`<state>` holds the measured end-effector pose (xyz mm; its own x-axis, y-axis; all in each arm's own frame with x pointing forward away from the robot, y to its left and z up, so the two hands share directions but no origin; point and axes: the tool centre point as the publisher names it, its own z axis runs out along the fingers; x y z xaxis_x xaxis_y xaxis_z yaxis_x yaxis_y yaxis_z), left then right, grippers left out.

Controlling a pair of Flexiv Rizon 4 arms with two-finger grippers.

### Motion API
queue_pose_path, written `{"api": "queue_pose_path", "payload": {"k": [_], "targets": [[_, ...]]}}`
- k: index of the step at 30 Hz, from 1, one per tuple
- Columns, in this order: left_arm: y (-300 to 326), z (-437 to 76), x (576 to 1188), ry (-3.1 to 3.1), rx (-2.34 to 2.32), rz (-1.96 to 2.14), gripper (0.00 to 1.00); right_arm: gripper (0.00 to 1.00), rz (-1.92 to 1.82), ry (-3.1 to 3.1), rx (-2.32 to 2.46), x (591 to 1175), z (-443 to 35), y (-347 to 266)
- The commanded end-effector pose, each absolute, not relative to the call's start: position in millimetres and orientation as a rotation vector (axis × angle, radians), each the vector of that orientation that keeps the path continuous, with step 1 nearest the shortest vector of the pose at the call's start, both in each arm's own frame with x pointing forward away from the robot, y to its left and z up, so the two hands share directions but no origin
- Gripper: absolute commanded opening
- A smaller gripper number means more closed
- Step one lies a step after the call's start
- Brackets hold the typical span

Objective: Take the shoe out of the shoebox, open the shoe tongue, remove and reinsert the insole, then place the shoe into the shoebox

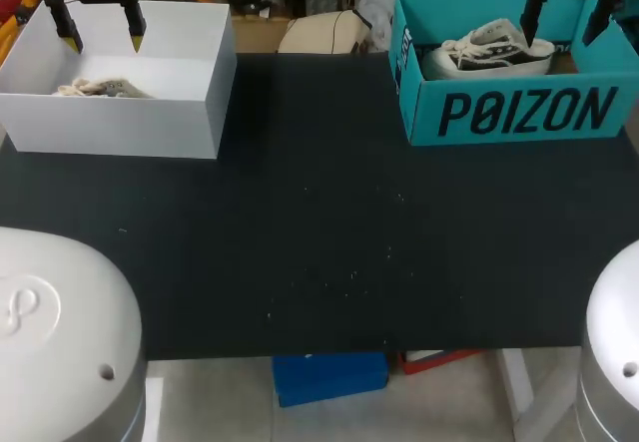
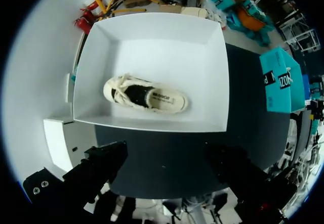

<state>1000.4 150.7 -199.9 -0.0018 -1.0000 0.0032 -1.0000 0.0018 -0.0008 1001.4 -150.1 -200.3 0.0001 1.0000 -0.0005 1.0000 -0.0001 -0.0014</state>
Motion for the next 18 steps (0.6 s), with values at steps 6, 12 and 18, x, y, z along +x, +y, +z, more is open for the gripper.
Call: {"api": "queue_pose_path", "payload": {"k": [6, 12, 18], "targets": [[151, -200, 1000, -2.222, 2.218, 0.004, 1.0, 1.0, -0.038, -2.304, -2.099, 1007, -203, -141], [151, -200, 1000, -2.222, 2.218, 0.004, 1.0, 1.0, -0.003, -3.118, -0.83, 997, -187, -131], [151, -200, 1000, -2.222, 2.218, 0.004, 1.0, 1.0, -0.003, -3.118, -0.83, 997, -187, -131]]}}
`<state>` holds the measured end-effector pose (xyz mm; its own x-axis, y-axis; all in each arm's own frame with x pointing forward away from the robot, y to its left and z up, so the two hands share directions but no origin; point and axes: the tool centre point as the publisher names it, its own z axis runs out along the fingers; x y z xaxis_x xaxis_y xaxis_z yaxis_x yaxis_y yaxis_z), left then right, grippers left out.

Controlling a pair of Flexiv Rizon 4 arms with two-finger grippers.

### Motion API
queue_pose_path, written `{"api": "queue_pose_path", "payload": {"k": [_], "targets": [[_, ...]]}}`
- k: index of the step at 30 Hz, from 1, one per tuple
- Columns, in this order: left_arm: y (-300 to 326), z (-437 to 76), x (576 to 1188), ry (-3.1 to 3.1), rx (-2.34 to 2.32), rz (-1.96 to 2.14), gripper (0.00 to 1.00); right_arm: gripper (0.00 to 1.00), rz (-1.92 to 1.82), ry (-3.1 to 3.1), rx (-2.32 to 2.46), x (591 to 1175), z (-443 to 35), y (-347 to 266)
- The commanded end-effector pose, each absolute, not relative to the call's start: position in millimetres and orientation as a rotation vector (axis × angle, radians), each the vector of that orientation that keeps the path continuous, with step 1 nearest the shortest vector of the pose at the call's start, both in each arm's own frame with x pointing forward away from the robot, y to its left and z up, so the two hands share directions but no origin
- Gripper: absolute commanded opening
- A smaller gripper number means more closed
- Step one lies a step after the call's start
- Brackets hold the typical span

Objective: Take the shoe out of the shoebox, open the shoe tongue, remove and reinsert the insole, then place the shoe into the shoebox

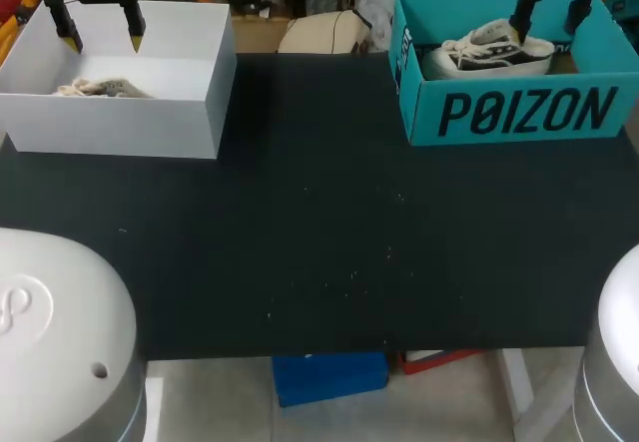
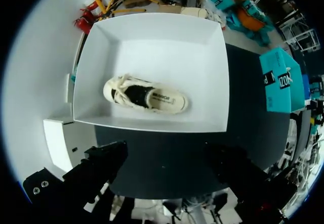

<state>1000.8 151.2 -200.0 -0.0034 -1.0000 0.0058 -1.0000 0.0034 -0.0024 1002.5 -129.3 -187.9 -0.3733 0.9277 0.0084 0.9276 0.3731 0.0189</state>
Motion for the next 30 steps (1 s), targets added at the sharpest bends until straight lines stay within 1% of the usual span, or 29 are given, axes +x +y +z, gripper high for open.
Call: {"api": "queue_pose_path", "payload": {"k": [1, 11, 17, 25, 26, 27, 29, 30], "targets": [[151, -200, 1000, -2.222, 2.218, 0.004, 1.0, 1.0, 0.002, 2.954, 0.786, 997, -187, -131], [151, -200, 1000, -2.222, 2.218, 0.004, 1.0, 1.0, 0.002, 2.954, 0.786, 997, -187, -131], [151, -200, 1000, -2.222, 2.218, 0.004, 1.0, 1.0, 0.045, 3.057, 0.403, 1023, -193, -123], [151, -200, 1000, -2.222, 2.218, 0.004, 1.0, 1.0, 0.05, 3.122, 0.206, 1067, -209, -121], [151, -200, 1000, -2.222, 2.218, 0.004, 1.0, 0.94, 0.043, 3.121, 0.197, 1072, -210, -121], [151, -200, 1000, -2.222, 2.218, 0.004, 1.0, 0.93, 0.04, 3.118, 0.179, 1078, -213, -122], [151, -200, 1000, -2.222, 2.218, 0.004, 1.0, 0.84, 0.052, 3.119, 0.161, 1089, -219, -124], [151, -200, 1000, -2.222, 2.218, 0.004, 1.0, 0.84, 0.045, 3.114, 0.137, 1094, -222, -124]]}}
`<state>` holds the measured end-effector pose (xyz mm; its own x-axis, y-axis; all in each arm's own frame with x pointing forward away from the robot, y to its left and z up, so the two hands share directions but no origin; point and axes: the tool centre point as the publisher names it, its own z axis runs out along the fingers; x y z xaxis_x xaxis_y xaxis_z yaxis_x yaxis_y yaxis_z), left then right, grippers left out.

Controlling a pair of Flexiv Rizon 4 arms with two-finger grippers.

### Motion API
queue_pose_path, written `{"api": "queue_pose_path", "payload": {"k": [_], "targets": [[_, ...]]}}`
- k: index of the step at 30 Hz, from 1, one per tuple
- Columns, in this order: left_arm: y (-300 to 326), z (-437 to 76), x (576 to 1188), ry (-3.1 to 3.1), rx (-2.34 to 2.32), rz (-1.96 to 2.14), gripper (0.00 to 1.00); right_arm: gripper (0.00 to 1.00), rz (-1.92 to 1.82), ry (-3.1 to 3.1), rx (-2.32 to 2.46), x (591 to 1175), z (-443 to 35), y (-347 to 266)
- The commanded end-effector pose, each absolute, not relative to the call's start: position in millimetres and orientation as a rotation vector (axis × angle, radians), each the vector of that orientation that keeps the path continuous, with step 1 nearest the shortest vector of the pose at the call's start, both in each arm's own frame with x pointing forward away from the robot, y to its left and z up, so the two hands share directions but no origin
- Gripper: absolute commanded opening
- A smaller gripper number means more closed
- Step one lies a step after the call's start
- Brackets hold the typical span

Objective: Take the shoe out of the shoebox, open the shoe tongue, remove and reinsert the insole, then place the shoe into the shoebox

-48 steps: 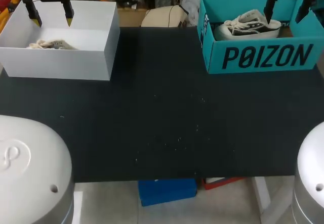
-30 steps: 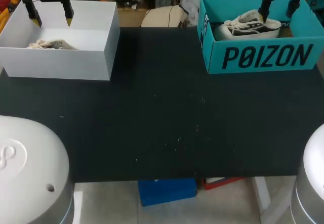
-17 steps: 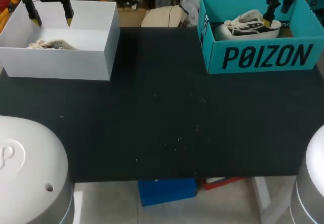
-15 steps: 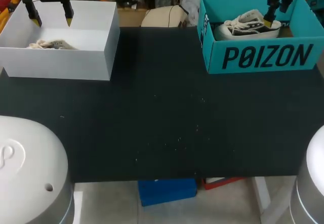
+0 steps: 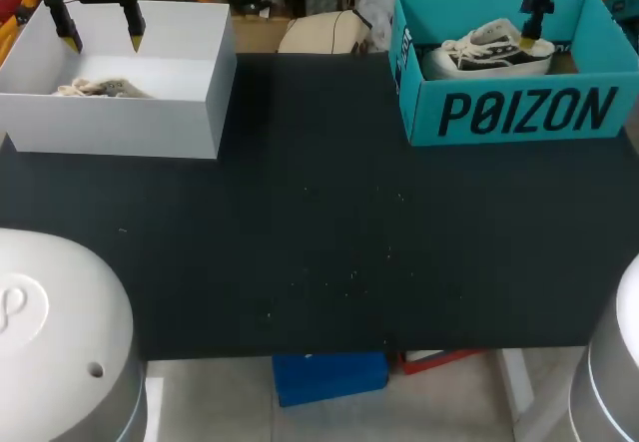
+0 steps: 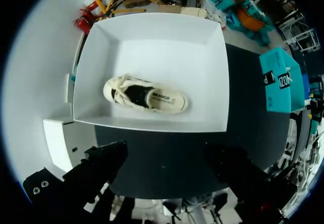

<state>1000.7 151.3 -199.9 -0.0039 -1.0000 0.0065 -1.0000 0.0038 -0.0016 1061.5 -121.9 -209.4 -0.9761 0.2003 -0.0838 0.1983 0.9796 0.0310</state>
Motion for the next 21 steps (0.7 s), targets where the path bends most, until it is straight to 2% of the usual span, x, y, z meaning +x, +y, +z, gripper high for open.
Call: {"api": "queue_pose_path", "payload": {"k": [1, 3, 7, 10, 14, 16, 17, 21], "targets": [[151, -200, 1000, -2.222, 2.218, 0.004, 1.0, 0.85, 0.048, 3.105, 0.127, 1101, -226, -125], [151, -200, 1000, -2.222, 2.218, 0.004, 1.0, 0.71, 0.056, 3.096, 0.119, 1112, -233, -127], [151, -200, 1000, -2.222, 2.218, 0.004, 1.0, 0.8, 0.054, 3.089, 0.105, 1134, -252, -131], [151, -200, 1000, -2.222, 2.218, 0.004, 1.0, 0.73, 0.053, 3.091, 0.107, 1148, -267, -135], [151, -200, 1000, -2.222, 2.218, 0.004, 1.0, 0.69, 0.043, 3.06, 0.118, 1165, -288, -139], [151, -200, 1000, -2.222, 2.218, 0.004, 1.0, 0.6, 0.011, 3.035, 0.131, 1174, -298, -142], [151, -200, 1000, -2.222, 2.218, 0.004, 1.0, 0.61, 0.009, 3.03, 0.132, 1178, -302, -143], [151, -200, 1000, -2.222, 2.218, 0.004, 1.0, 0.49, -0.011, 3.023, 0.111, 1189, -317, -145]]}}
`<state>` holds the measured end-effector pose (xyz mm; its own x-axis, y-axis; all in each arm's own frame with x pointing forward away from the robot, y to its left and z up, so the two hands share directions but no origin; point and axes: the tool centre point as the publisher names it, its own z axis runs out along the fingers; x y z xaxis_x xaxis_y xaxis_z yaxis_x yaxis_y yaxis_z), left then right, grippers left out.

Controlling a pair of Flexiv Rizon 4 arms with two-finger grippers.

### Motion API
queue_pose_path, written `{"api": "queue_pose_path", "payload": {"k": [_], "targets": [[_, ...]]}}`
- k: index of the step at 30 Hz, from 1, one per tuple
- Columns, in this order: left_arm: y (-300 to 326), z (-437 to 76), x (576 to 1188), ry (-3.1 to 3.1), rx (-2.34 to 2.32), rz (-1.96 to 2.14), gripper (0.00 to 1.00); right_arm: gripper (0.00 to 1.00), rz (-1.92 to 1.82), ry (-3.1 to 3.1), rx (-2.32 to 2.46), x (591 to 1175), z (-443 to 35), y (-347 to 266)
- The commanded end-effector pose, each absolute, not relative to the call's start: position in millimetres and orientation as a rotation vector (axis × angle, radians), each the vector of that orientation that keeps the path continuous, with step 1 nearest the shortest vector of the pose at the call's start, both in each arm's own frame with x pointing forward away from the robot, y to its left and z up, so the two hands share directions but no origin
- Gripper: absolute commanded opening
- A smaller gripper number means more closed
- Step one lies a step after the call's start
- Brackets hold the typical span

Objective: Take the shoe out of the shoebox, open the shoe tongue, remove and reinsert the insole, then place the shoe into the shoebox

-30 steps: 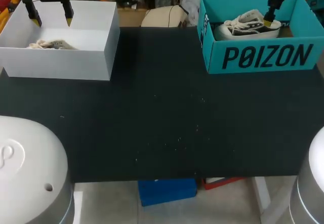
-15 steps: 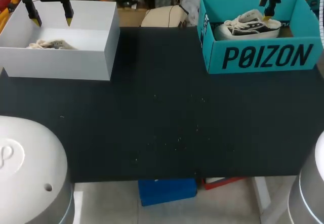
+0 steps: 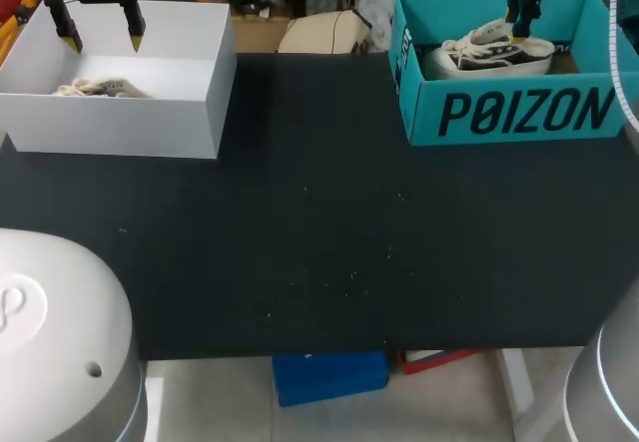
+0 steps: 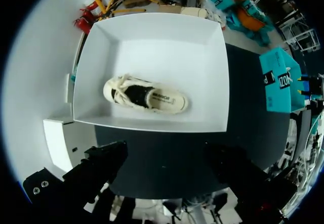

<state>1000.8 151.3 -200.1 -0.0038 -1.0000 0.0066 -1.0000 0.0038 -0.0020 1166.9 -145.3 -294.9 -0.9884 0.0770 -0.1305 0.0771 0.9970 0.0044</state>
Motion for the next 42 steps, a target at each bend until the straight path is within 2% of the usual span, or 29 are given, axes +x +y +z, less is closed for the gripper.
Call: {"api": "queue_pose_path", "payload": {"k": [1, 25, 40, 42], "targets": [[151, -200, 1000, -2.222, 2.218, 0.004, 1.0, 0.47, -0.015, 3.021, 0.111, 1191, -321, -146], [151, -200, 1000, -2.222, 2.218, 0.004, 1.0, 0.42, -0.035, 3.035, 0.104, 1202, -371, -150], [151, -200, 1000, -2.222, 2.218, 0.004, 1.0, 0.45, -0.058, 3.066, 0.027, 1206, -406, -144], [151, -200, 1000, -2.222, 2.218, 0.004, 1.0, 0.42, -0.064, 3.065, 0.03, 1207, -406, -145]]}}
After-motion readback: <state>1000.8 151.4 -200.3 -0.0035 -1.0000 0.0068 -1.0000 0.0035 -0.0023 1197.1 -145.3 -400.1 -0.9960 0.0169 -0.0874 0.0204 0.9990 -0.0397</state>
